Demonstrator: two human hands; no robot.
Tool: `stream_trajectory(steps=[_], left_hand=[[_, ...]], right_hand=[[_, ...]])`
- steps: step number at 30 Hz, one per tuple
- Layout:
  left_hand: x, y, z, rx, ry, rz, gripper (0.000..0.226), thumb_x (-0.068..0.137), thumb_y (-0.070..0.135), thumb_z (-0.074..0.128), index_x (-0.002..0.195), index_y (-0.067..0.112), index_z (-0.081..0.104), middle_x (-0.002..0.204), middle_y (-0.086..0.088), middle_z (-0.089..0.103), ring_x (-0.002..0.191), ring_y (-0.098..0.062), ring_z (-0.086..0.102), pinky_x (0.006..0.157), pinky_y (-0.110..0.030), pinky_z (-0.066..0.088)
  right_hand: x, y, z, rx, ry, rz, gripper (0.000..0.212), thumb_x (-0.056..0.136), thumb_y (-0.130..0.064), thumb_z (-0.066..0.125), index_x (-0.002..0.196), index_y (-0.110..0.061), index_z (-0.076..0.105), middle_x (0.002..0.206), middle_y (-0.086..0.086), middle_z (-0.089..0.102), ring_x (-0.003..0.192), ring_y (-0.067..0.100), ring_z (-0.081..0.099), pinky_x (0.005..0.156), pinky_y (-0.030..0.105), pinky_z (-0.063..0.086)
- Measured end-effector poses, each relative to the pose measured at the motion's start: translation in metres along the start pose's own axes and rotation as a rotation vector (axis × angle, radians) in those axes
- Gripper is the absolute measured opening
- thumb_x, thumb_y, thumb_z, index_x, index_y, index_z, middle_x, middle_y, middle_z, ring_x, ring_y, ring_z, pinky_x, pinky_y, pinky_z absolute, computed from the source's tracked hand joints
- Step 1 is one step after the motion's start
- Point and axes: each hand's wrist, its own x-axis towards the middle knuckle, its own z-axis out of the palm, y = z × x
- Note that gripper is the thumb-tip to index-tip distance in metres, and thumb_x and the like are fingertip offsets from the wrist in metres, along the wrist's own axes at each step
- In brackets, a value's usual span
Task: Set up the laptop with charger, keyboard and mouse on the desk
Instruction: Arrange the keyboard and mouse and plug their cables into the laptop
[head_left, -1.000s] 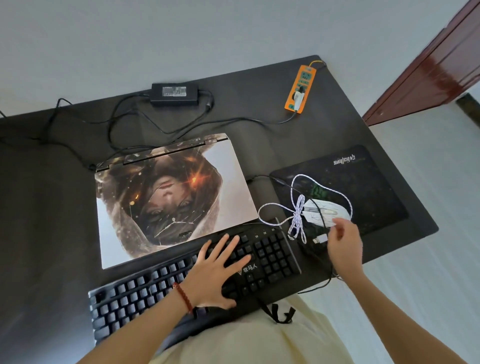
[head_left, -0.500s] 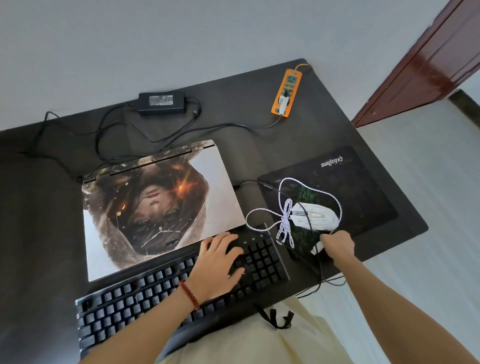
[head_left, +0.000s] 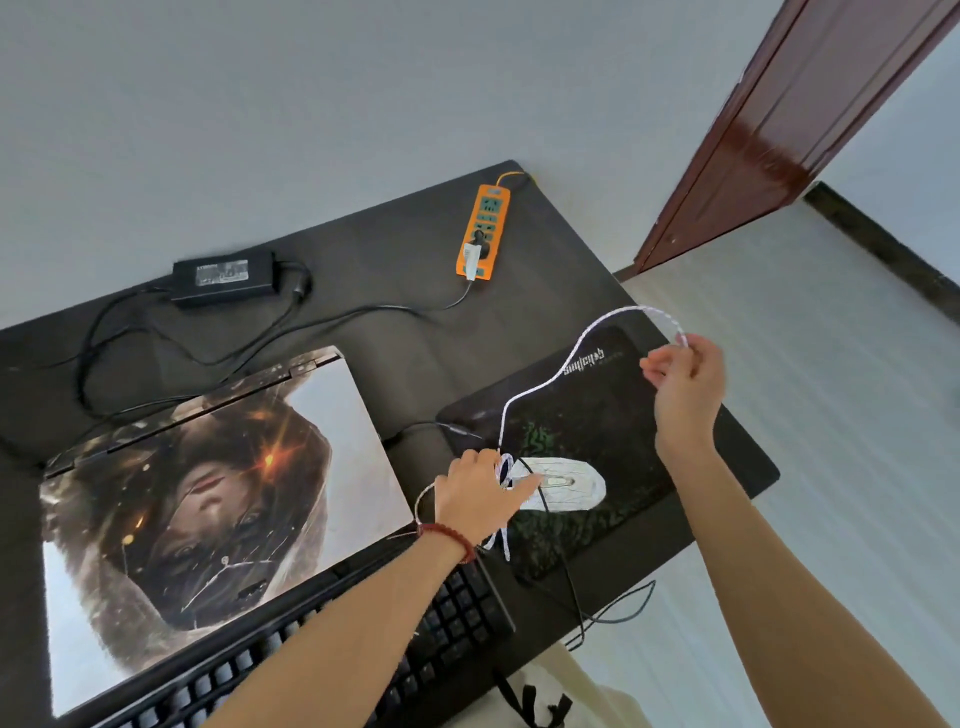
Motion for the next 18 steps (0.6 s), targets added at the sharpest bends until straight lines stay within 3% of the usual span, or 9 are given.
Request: stream_trajectory(steps=[2,4,6,8,10,12,15,17,18], left_hand=[[0.005,0.016,0.008,-0.108,-0.017,-0.14,0.074,0.072,0.07,0.053,0.12,0.014,0.045,0.121,-0.006,0.048,0.115,-0.027,0.048,0.094,-0.04,0.041],[0.01,0.027,0.016,0.007,0.003,-0.163,0.08,0.067,0.071,0.059,0.12,0.013,0.042,0.12,-0.007,0.045,0.115,-0.028,0.047,0.091,-0.041,0.043],[0.013,0.026,0.019,-0.019,-0.014,-0.178,0.08,0.066,0.068,0.064,0.121,0.014,0.042,0.12,-0.008,0.043,0.115,-0.029,0.046,0.092,-0.041,0.043],[0.021,0.021,0.019,-0.137,-0.072,-0.186,0.078,0.068,0.059,0.067,0.127,0.016,0.04,0.122,-0.008,0.039,0.118,-0.029,0.045,0.097,-0.041,0.043],[0.024,0.02,0.018,-0.172,-0.091,-0.171,0.079,0.072,0.052,0.067,0.136,0.021,0.033,0.126,-0.008,0.036,0.121,-0.027,0.04,0.101,-0.04,0.04],[0.024,0.022,0.018,-0.174,-0.049,-0.166,0.079,0.076,0.041,0.066,0.142,0.027,0.025,0.129,-0.008,0.034,0.123,-0.026,0.036,0.103,-0.04,0.034],[0.024,0.026,0.01,-0.25,0.108,-0.188,0.073,0.079,0.024,0.062,0.143,0.029,0.026,0.123,-0.005,0.044,0.116,-0.023,0.043,0.1,-0.033,0.036],[0.026,0.029,-0.003,-0.502,0.162,-0.19,0.062,0.083,0.008,0.055,0.141,0.019,0.035,0.093,-0.007,0.059,0.083,-0.017,0.058,0.071,-0.015,0.045],[0.028,0.033,-0.012,-0.672,0.135,-0.188,0.054,0.085,-0.001,0.049,0.137,0.012,0.039,0.078,-0.007,0.059,0.064,-0.013,0.059,0.055,-0.013,0.045]], right_hand=[[0.001,0.011,0.0,-0.234,-0.214,-0.033,0.008,0.093,-0.009,0.042,0.094,-0.016,0.047,0.074,-0.004,0.055,0.067,0.012,0.054,0.069,0.027,0.044],[-0.01,0.041,-0.009,-0.544,-0.584,-0.067,0.012,0.086,-0.009,0.053,0.096,-0.014,0.048,0.085,0.001,0.053,0.067,0.012,0.048,0.068,0.027,0.038],[-0.029,0.074,-0.017,-0.779,-0.928,-0.116,0.038,0.082,-0.021,0.061,0.116,-0.014,0.046,0.108,0.004,0.051,0.085,0.014,0.049,0.077,0.027,0.04],[-0.035,0.099,-0.019,-1.062,-1.052,-0.344,0.068,0.079,-0.041,0.062,0.136,-0.016,0.034,0.132,0.001,0.045,0.11,0.019,0.045,0.091,0.032,0.041],[-0.033,0.108,-0.017,-1.224,-1.004,-0.571,0.076,0.079,-0.052,0.058,0.14,-0.018,0.029,0.138,-0.002,0.041,0.117,0.02,0.043,0.094,0.034,0.039],[-0.025,0.108,-0.015,-1.214,-0.964,-0.647,0.071,0.078,-0.054,0.057,0.135,-0.018,0.035,0.133,-0.002,0.046,0.116,0.019,0.045,0.092,0.032,0.04],[-0.006,0.101,-0.022,-1.055,-0.689,-0.398,0.058,0.071,-0.053,0.062,0.116,-0.018,0.049,0.112,0.002,0.055,0.102,0.022,0.055,0.076,0.031,0.044],[0.011,0.095,-0.027,-0.934,-0.472,-0.151,0.06,0.07,-0.052,0.066,0.113,-0.014,0.049,0.109,0.007,0.055,0.101,0.027,0.056,0.077,0.036,0.047],[0.021,0.094,-0.027,-0.917,-0.41,-0.069,0.064,0.072,-0.052,0.066,0.118,-0.012,0.047,0.113,0.01,0.053,0.105,0.029,0.054,0.082,0.04,0.047]])
